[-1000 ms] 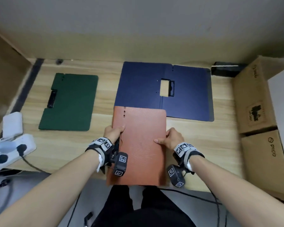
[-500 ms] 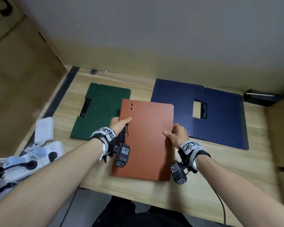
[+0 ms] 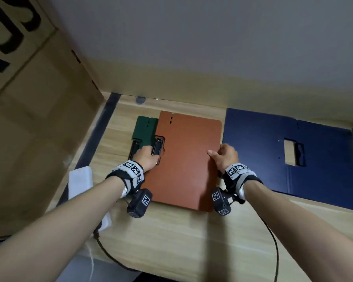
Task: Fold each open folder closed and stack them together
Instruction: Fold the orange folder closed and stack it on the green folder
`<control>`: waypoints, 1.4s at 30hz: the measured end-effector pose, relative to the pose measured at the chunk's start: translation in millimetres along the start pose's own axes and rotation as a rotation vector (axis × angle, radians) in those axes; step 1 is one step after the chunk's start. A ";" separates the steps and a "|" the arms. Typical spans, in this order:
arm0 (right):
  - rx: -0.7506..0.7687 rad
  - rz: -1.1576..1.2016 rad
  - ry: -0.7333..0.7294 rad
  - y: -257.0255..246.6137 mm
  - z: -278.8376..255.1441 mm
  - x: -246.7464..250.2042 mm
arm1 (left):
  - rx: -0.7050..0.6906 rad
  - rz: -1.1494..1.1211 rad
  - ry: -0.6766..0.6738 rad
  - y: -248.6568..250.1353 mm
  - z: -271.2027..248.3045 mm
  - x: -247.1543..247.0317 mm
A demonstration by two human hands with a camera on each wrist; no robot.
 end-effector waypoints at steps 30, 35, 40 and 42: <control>0.084 -0.293 -0.134 -36.3 21.4 -89.8 | -0.055 0.231 0.125 -69.3 14.6 44.4; 0.104 -0.353 -0.199 -47.8 24.1 -80.0 | -0.035 0.175 0.124 -67.6 15.6 43.3; 0.089 -0.379 -0.106 -54.7 17.7 -76.2 | -0.010 0.154 0.107 -64.5 19.4 38.6; 0.069 -0.375 -0.076 -56.7 15.0 -75.1 | 0.001 0.154 0.104 -63.9 21.0 38.0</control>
Point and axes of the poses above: each hand's wrist, its own z-axis towards the middle knuckle, its own x-axis out of the back of the hand, y = z × x, the point moved 1 cm from there along z, towards the middle knuckle, and after that the axes turned 5 degrees about -x, right-handed, at the moved point
